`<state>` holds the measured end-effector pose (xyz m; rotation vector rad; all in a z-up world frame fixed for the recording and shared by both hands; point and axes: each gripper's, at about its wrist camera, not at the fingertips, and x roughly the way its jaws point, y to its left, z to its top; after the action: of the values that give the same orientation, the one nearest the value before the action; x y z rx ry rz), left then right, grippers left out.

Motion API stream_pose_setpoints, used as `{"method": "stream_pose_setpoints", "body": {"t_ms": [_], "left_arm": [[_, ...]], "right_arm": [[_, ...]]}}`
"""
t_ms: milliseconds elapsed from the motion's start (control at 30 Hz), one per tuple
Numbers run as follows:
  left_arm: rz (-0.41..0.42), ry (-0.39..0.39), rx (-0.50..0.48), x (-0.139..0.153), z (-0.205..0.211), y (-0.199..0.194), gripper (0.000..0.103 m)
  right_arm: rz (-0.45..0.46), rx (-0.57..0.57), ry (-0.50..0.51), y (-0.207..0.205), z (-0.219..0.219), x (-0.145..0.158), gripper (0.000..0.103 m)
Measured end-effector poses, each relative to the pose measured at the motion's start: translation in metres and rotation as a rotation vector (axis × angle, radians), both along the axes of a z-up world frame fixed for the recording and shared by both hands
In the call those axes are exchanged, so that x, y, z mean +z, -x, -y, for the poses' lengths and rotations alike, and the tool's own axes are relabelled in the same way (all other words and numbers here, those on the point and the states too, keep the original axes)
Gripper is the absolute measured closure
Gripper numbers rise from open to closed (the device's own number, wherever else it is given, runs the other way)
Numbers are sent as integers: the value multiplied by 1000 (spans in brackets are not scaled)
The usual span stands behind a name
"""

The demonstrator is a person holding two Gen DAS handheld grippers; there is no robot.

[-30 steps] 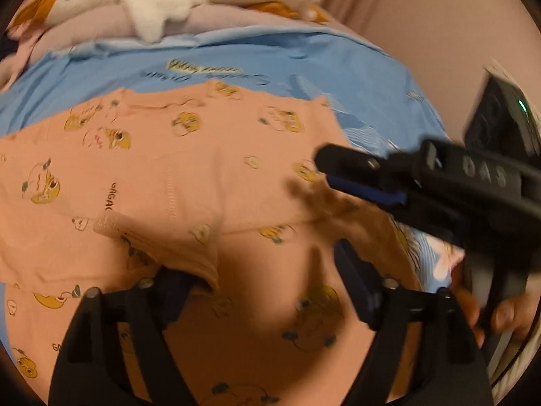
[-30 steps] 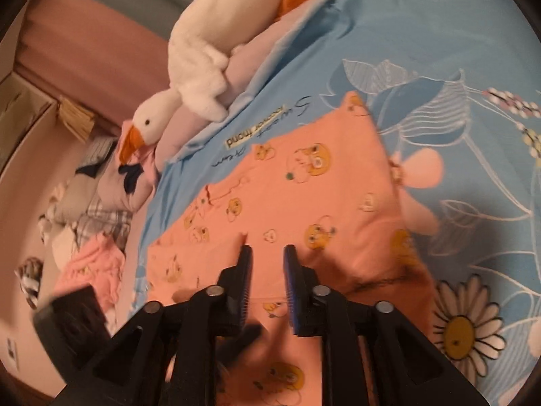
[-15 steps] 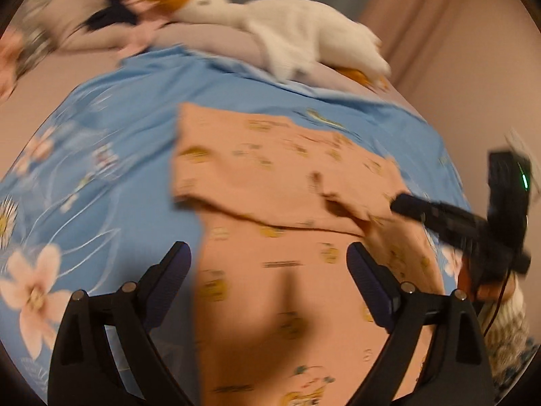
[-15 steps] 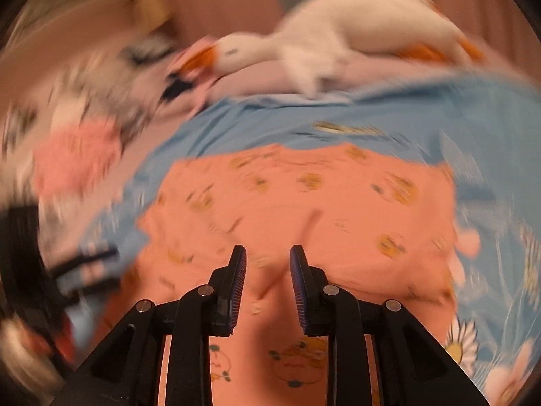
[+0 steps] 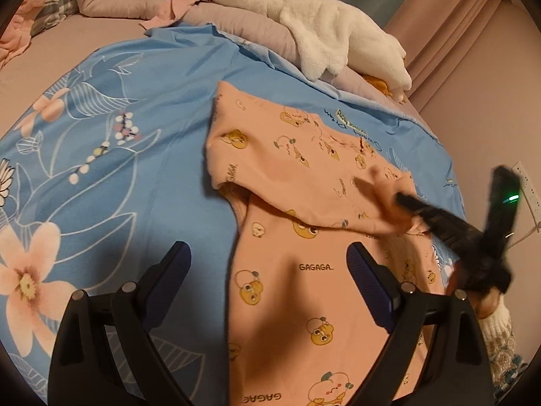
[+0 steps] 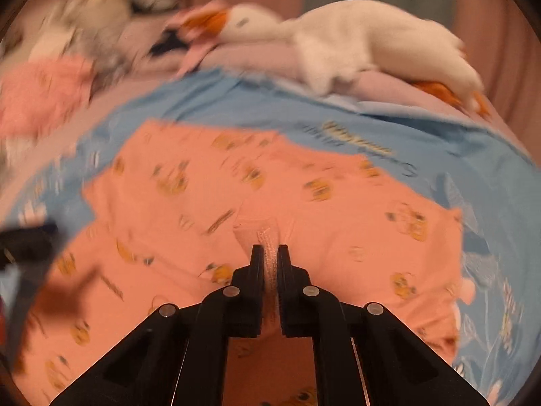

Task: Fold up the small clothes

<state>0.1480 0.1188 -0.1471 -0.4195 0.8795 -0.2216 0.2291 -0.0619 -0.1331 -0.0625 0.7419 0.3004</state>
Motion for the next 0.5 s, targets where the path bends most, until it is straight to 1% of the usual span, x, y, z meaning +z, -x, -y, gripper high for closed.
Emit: {"method": "stream_pose_setpoints", "body": {"t_ms": [33, 67, 100, 133, 200, 233, 300, 333, 367, 400, 467, 500], "left_arm": [[-1, 1, -6, -1, 3, -1, 10], [-1, 3, -11, -2, 3, -1, 10], [-3, 2, -17, -3, 6, -2, 10], [-5, 0, -19, -5, 7, -3, 10], [-17, 6, -22, -8, 9, -4, 10], [-22, 10, -25, -10, 10, -5, 10], [-32, 7, -29, -12, 11, -5, 10], [-33, 3, -30, -12, 11, -4, 10], [-35, 0, -30, -11, 10, -5, 10], [-36, 0, -27, -10, 9, -6, 10], [-27, 5, -22, -6, 7, -7, 10], [-21, 4, -21, -3, 6, -9, 10]], "right_arm": [[35, -19, -83, 6, 15, 10, 95], [95, -30, -213, 17, 40, 22, 95], [117, -50, -258, 21, 51, 25, 95], [121, -121, -309, 24, 73, 24, 95], [80, -208, -327, 21, 95, 13, 95], [14, -254, -321, 16, 108, -2, 95], [-119, -265, -359, 9, 120, -25, 95], [-178, -268, -396, 5, 125, -33, 93], [-226, -291, -469, 5, 135, -41, 83], [-231, -312, -507, 7, 141, -43, 73], [-203, -365, -615, 10, 159, -43, 70], [-200, -372, -626, 11, 161, -42, 70]]}}
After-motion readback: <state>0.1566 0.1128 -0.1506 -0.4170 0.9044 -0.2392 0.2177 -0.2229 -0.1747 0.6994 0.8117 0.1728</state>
